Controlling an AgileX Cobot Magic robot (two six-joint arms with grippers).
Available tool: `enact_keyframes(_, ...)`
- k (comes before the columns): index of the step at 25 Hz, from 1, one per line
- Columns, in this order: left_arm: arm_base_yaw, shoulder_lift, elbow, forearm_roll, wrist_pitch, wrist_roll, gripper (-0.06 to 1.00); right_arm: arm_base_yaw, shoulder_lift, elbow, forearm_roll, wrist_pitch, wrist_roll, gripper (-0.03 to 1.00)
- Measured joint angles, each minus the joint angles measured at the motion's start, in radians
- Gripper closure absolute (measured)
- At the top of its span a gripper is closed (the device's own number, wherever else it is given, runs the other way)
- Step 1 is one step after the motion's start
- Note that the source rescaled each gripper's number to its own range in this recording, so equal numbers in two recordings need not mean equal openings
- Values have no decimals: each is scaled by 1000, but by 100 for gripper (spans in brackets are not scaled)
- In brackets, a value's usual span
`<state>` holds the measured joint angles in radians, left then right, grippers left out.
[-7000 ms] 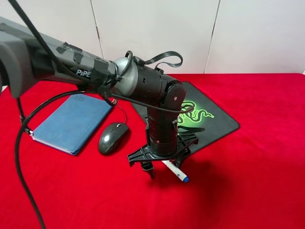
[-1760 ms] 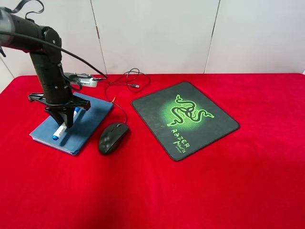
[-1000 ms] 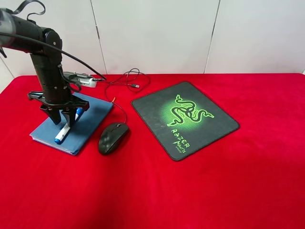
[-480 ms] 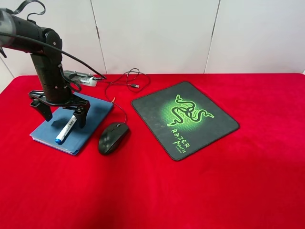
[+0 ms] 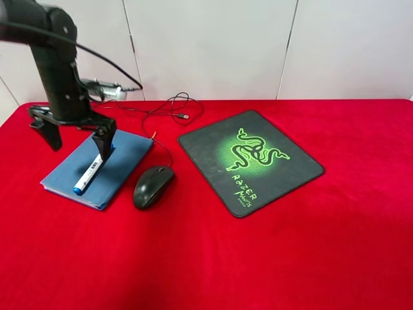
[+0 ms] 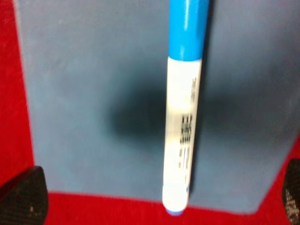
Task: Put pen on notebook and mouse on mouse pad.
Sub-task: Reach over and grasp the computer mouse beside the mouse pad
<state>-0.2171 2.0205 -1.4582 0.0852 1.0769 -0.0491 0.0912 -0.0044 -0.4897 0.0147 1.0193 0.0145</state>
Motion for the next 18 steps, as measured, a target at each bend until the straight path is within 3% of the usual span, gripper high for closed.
enact_keyframes(5,0,-97,-11,-4,80,1,-5,0,0,0,0,0,0,-3)
enact_keyframes(18,0,-448,47,-6,82,4,-5,0,0,0,0,0,0,-3)
